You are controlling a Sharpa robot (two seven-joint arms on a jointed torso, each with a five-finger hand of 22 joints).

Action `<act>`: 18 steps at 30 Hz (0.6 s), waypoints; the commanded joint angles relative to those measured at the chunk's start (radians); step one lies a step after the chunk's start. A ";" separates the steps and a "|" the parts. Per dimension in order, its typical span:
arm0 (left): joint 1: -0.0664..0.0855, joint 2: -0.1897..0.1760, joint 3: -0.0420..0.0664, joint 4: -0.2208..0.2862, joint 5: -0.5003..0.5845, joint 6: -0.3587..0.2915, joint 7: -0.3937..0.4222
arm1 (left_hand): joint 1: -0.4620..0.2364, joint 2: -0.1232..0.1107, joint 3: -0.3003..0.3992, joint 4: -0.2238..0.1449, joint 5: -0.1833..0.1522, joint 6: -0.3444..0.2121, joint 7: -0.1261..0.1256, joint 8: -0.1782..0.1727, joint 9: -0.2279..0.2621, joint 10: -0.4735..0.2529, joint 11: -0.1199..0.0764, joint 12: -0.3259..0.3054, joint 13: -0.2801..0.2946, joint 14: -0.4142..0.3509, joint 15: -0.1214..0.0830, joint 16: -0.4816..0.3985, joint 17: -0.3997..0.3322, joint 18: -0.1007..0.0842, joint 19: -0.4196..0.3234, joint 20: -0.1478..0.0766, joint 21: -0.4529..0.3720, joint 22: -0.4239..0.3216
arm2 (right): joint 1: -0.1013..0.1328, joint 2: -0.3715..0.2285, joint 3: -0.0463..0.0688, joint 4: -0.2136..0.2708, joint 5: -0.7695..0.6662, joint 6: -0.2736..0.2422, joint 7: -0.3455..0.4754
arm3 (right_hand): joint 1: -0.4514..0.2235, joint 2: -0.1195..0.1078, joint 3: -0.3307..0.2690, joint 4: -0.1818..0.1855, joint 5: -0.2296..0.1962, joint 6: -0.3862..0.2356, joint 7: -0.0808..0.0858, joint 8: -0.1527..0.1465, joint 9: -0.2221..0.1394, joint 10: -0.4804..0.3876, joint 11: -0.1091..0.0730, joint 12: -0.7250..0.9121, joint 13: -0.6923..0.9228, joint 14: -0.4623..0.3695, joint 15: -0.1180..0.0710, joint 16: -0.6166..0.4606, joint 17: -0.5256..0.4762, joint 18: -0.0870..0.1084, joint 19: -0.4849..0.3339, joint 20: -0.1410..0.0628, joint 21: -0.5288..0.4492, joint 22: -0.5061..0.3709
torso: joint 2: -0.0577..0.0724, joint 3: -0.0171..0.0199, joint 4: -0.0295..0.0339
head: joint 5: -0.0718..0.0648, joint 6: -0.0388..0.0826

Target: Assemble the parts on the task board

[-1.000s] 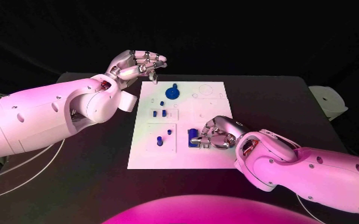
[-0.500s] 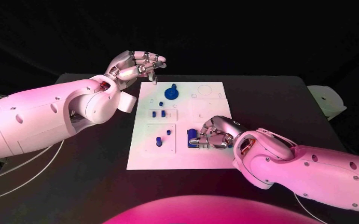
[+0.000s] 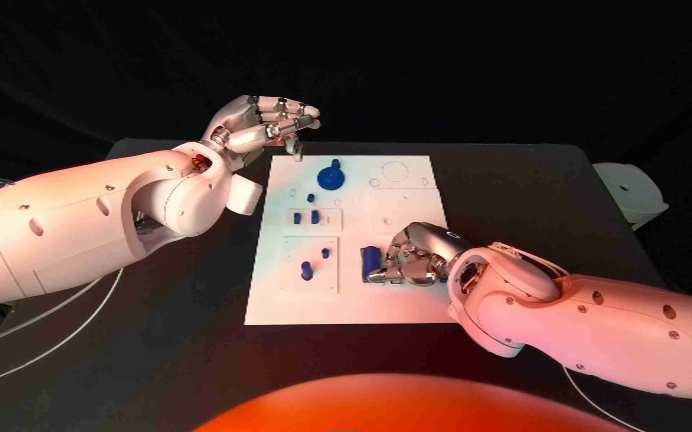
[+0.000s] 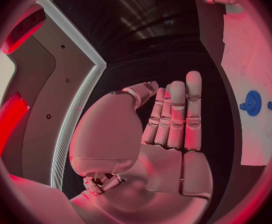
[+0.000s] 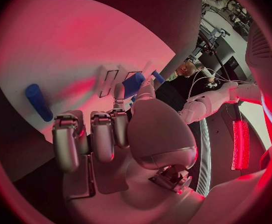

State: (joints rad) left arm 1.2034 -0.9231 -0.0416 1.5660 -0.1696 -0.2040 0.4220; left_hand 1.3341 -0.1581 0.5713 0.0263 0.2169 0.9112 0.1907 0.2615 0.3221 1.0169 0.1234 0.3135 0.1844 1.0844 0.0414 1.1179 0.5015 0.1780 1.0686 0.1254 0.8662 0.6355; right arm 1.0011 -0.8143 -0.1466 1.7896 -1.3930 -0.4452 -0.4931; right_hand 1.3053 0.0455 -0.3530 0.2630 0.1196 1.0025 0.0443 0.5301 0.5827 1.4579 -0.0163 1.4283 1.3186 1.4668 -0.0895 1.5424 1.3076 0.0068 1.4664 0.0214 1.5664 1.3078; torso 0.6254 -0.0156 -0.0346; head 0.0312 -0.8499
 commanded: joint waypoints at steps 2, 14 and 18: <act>0.000 0.000 0.001 0.002 0.006 0.017 0.004 | -0.011 -0.002 -0.001 0.007 0.003 -0.007 0.000 0.004 -0.001 -0.009 -0.001 0.005 -0.001 -0.005 0.002 0.006 -0.001 0.007 -0.001 0.004 -0.005 -0.001 | 0.000 -0.008 0.000 0.005 -0.025 0.028 -0.008 | 0.148 0.125 0.002 -0.008 -0.001 -0.002 -0.008 0.002 -0.002 0.046 -0.018 0.002 0.159 0.092 -0.005 0.004 0.205 -0.007 0.104 -0.007 0.004 0.263 | 0.000 -0.0002 -0.0016 | 0.000 -0.001; 0.000 -0.004 0.001 0.003 0.006 0.017 0.002 | -0.013 -0.003 -0.002 0.009 0.003 -0.008 -0.001 0.004 -0.002 -0.009 -0.001 0.006 -0.002 -0.005 0.002 0.007 -0.001 0.007 -0.001 0.005 -0.007 -0.002 | 0.000 -0.030 0.000 0.021 -0.041 0.002 -0.009 | 0.154 0.131 0.003 -0.004 0.011 0.000 -0.008 0.003 -0.003 0.050 -0.018 0.011 0.165 0.092 -0.005 0.005 0.207 -0.007 0.104 -0.008 0.004 0.263 | 0.000 0.0013 -0.0018 | -0.001 0.000; 0.000 -0.004 0.001 0.003 0.006 0.017 0.002 | -0.013 -0.003 -0.002 0.009 0.003 -0.008 -0.001 0.004 -0.002 -0.009 -0.001 0.006 -0.002 -0.005 0.002 0.007 -0.001 0.007 -0.001 0.005 -0.007 -0.002 | 0.000 -0.026 0.000 0.025 -0.041 -0.005 -0.005 | 0.146 0.140 -0.002 0.017 0.043 0.004 -0.009 0.005 -0.004 0.054 -0.019 0.017 0.170 0.093 -0.006 0.005 0.208 -0.007 0.104 -0.009 0.004 0.263 | 0.000 0.0022 -0.0024 | -0.002 0.000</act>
State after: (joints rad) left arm 1.2032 -0.9277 -0.0416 1.5666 -0.1691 -0.2024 0.4195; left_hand 1.3287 -0.1635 0.5671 0.0305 0.2169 0.9113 0.1907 0.2614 0.3223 1.0169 0.1234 0.3134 0.1845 1.0844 0.0414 1.1179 0.5016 0.1780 1.0685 0.1253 0.8663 0.6345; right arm 1.0012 -0.8431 -0.1468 1.8109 -1.4140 -0.4420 -0.4995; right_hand 1.3270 0.0475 -0.3535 0.2751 0.1591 1.0061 0.0407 0.5300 0.5792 1.4562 -0.0180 1.4399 1.3376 1.4668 -0.0894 1.5423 1.3079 0.0068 1.4663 0.0216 1.5664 1.3075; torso 0.6248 -0.0146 -0.0371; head 0.0306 -0.8502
